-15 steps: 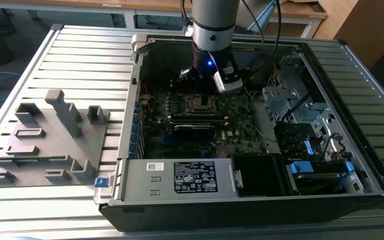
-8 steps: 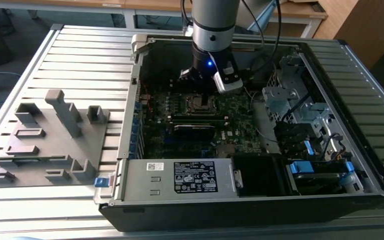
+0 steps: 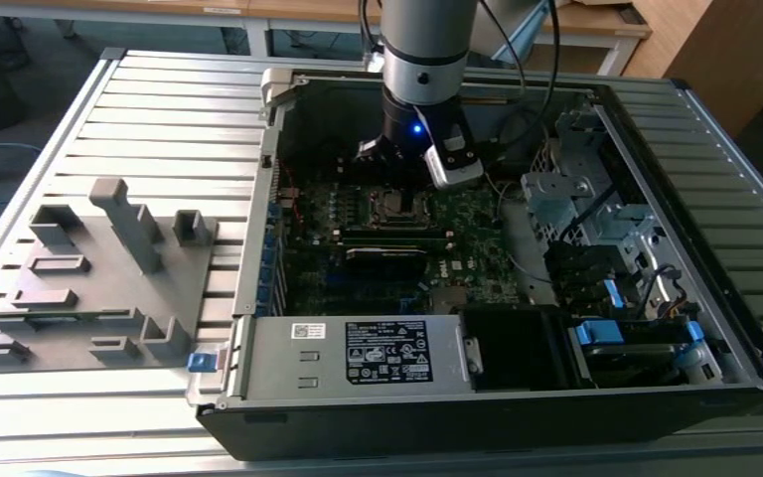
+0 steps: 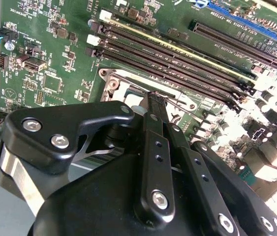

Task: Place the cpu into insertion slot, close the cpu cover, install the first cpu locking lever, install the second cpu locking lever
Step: 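Install the second cpu locking lever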

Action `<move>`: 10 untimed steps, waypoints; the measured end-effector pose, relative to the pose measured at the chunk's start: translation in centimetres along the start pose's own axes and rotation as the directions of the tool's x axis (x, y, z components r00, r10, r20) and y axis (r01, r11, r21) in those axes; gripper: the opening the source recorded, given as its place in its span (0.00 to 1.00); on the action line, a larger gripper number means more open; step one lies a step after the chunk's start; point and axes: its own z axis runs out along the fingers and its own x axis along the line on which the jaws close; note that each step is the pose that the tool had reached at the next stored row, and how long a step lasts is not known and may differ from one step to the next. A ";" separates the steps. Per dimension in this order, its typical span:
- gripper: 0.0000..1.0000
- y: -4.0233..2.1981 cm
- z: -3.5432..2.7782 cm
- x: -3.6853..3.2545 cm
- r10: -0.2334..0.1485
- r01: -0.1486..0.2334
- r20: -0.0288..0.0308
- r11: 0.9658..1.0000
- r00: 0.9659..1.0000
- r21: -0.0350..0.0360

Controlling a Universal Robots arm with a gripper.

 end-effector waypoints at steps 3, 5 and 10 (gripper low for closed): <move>0.11 0.00 0.00 -0.01 0.000 0.000 0.000 1.000 1.000 0.000; 0.11 -0.02 0.00 0.01 0.000 0.000 0.000 1.000 1.000 0.000; 0.11 -0.23 -0.02 0.26 0.000 0.000 0.000 1.000 1.000 0.000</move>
